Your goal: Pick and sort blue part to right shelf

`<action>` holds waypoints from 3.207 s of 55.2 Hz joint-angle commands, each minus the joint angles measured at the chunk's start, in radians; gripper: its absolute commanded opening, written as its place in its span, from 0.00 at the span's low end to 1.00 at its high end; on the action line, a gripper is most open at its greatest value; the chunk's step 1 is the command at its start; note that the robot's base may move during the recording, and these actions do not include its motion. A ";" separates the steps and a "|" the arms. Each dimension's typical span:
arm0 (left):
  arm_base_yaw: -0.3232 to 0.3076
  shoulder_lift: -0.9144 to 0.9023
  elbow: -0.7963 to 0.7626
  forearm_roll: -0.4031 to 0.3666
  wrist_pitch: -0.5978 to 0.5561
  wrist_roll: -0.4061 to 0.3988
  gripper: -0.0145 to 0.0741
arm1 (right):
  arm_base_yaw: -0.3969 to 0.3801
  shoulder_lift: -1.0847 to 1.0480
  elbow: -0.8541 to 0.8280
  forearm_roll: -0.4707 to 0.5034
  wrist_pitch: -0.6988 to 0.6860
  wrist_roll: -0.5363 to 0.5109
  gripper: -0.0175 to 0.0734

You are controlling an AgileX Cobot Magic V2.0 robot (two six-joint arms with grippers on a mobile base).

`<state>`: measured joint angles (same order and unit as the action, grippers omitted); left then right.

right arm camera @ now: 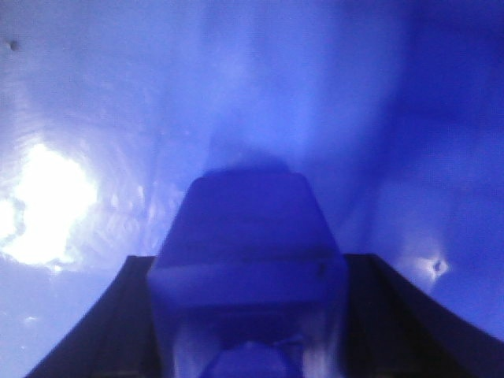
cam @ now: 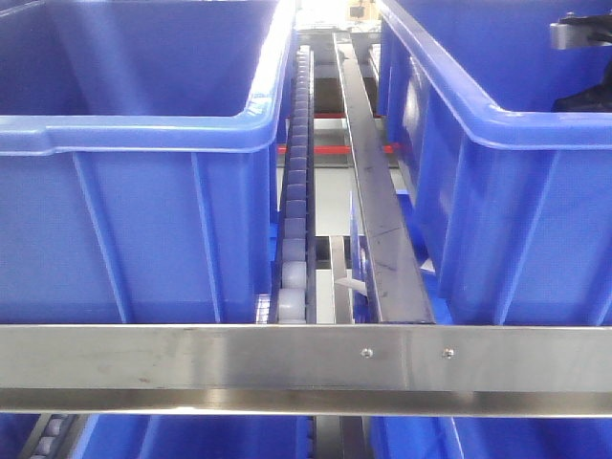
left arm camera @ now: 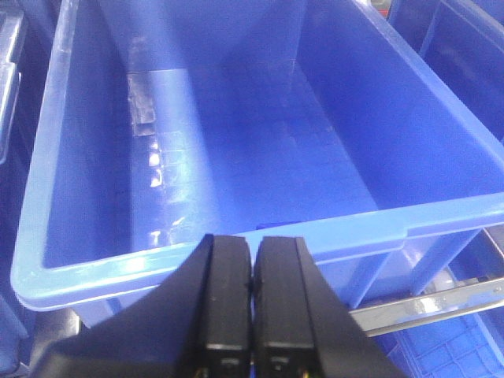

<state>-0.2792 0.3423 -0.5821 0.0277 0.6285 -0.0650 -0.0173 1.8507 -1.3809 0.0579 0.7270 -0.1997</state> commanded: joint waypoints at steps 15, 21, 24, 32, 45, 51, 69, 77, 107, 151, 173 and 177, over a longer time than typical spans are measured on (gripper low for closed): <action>0.000 -0.097 -0.044 0.046 -0.008 -0.008 0.31 | -0.007 -0.146 -0.037 -0.008 -0.015 -0.007 0.87; 0.000 -0.191 -0.044 0.122 0.066 -0.037 0.31 | -0.007 -0.205 -0.037 -0.008 -0.006 -0.007 0.79; 0.000 -0.246 -0.044 0.167 0.105 -0.082 0.31 | -0.007 -0.236 -0.036 -0.008 0.000 -0.007 0.73; 0.000 -0.373 -0.042 0.212 0.163 -0.116 0.31 | -0.007 -0.348 -0.024 -0.001 0.048 -0.007 0.49; 0.000 -0.357 -0.038 0.215 0.186 -0.116 0.31 | -0.005 -0.614 0.150 0.026 0.034 -0.007 0.26; 0.000 -0.357 -0.038 0.217 0.148 -0.116 0.30 | -0.005 -0.779 0.313 0.045 -0.045 -0.007 0.26; 0.000 -0.357 0.007 0.241 0.092 -0.116 0.30 | -0.005 -1.330 0.768 0.055 -0.203 -0.007 0.26; 0.000 -0.357 0.025 0.241 0.089 -0.116 0.30 | -0.005 -1.563 0.878 0.074 -0.203 -0.007 0.26; 0.000 -0.357 0.029 0.241 0.099 -0.116 0.30 | -0.005 -1.865 0.917 0.161 -0.208 -0.007 0.26; 0.206 -0.373 0.194 0.042 -0.188 0.028 0.30 | -0.005 -1.865 0.918 0.161 -0.204 -0.007 0.26; 0.307 -0.373 0.619 0.004 -0.689 0.028 0.30 | -0.005 -1.865 0.918 0.161 -0.204 -0.007 0.26; 0.307 -0.373 0.620 0.004 -0.674 0.028 0.30 | -0.005 -1.865 0.918 0.161 -0.203 -0.007 0.26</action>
<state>0.0278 -0.0043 0.0052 0.0420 0.0701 -0.0378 -0.0173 -0.0160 -0.4375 0.2085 0.6101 -0.1997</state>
